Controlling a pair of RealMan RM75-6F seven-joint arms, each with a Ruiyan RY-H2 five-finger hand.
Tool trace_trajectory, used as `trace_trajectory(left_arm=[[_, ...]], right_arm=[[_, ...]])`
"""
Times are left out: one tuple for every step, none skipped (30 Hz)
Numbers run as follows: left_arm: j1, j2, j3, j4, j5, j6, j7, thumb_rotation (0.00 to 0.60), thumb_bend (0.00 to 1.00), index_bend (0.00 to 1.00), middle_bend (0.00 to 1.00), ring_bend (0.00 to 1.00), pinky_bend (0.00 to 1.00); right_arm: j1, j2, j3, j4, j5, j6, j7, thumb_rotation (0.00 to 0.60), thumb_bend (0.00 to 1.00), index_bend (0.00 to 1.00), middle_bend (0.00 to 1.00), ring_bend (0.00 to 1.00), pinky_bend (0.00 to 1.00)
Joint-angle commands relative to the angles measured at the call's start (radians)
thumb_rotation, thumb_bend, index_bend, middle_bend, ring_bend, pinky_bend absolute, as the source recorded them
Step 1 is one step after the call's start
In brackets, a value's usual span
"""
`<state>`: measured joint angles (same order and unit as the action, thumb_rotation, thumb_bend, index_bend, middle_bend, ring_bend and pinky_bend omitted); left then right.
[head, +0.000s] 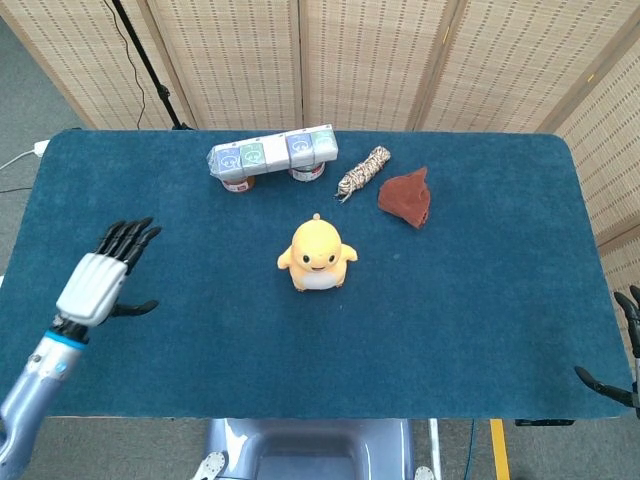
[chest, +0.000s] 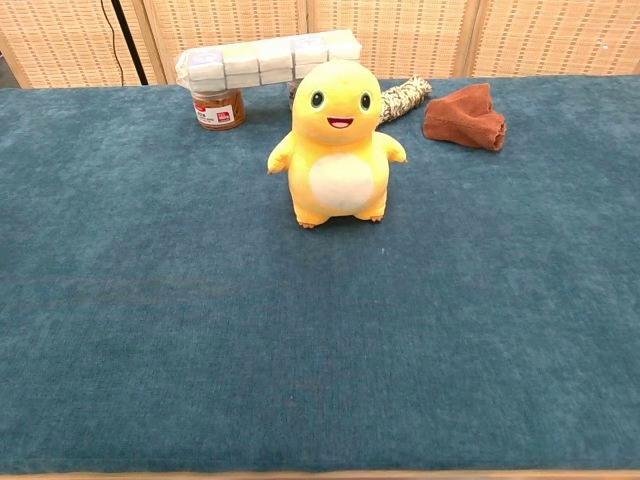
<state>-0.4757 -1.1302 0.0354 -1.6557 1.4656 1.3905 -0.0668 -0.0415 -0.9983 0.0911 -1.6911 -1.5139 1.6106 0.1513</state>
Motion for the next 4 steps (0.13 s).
trace_trajectory(left_arm=[[0.135, 0.04, 0.091, 0.025, 0.081, 0.133, -0.092, 0.6, 0.0, 0.0, 0.0, 0.0, 0.0], [0.152, 0.039, 0.096, 0.028, 0.083, 0.148, -0.095, 0.6, 0.0, 0.0, 0.0, 0.0, 0.0], [0.174, 0.037, 0.103, 0.031, 0.085, 0.166, -0.1, 0.6, 0.0, 0.0, 0.0, 0.0, 0.0], [0.197, 0.037, 0.114, 0.032, 0.082, 0.176, -0.106, 0.6, 0.0, 0.0, 0.0, 0.0, 0.0]], right_arm=[[0.001, -0.011, -0.002, 0.006, -0.012, 0.007, -0.013, 0.6, 0.0, 0.0, 0.0, 0.0, 0.0], [0.001, -0.013, -0.002, 0.008, -0.014, 0.009, -0.015, 0.6, 0.0, 0.0, 0.0, 0.0, 0.0], [0.002, -0.016, -0.002, 0.009, -0.018, 0.011, -0.02, 0.6, 0.0, 0.0, 0.0, 0.0, 0.0], [0.002, -0.018, -0.003, 0.01, -0.021, 0.013, -0.025, 0.6, 0.0, 0.0, 0.0, 0.0, 0.0]])
